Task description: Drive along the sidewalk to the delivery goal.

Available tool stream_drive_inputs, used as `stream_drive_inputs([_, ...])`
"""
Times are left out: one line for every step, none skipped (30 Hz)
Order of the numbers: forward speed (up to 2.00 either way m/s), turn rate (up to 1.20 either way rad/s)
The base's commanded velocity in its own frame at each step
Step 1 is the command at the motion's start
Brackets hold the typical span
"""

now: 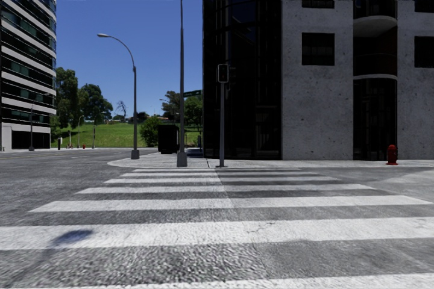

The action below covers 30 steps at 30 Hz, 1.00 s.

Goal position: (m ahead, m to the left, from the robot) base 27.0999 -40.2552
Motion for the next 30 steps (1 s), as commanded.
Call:
stream_drive_inputs([1.10,0.00])
stream_drive_inputs([1.10,0.00])
stream_drive_inputs([1.10,0.11])
stream_drive_inputs([1.10,0.57])
stream_drive_inputs([1.10,0.89])
stream_drive_inputs([1.10,1.00])
stream_drive_inputs([1.10,1.03])
stream_drive_inputs([1.10,1.03])
stream_drive_inputs([1.10,1.03])
stream_drive_inputs([1.10,0.64])
stream_drive_inputs([1.10,0.16])
stream_drive_inputs([1.10,0.09])
stream_drive_inputs([1.10,0.01])
stream_drive_inputs([1.10,0.00])
stream_drive_inputs([1.10,0.00])
stream_drive_inputs([1.10,0.00])
stream_drive_inputs([1.10,0.00])
stream_drive_inputs([1.10,0.00])
stream_drive_inputs([1.10,0.00])
stream_drive_inputs([1.10,0.00])
stream_drive_inputs([1.10,0.00])
stream_drive_inputs([1.10,0.00])
stream_drive_inputs([1.13,0.00])
stream_drive_inputs([1.19,0.00])
stream_drive_inputs([1.19,0.00])
stream_drive_inputs([1.21,0.00])
stream_drive_inputs([1.22,0.00])
stream_drive_inputs([1.22,0.00])
stream_drive_inputs([1.22,-0.07])
stream_drive_inputs([1.22,-0.53])
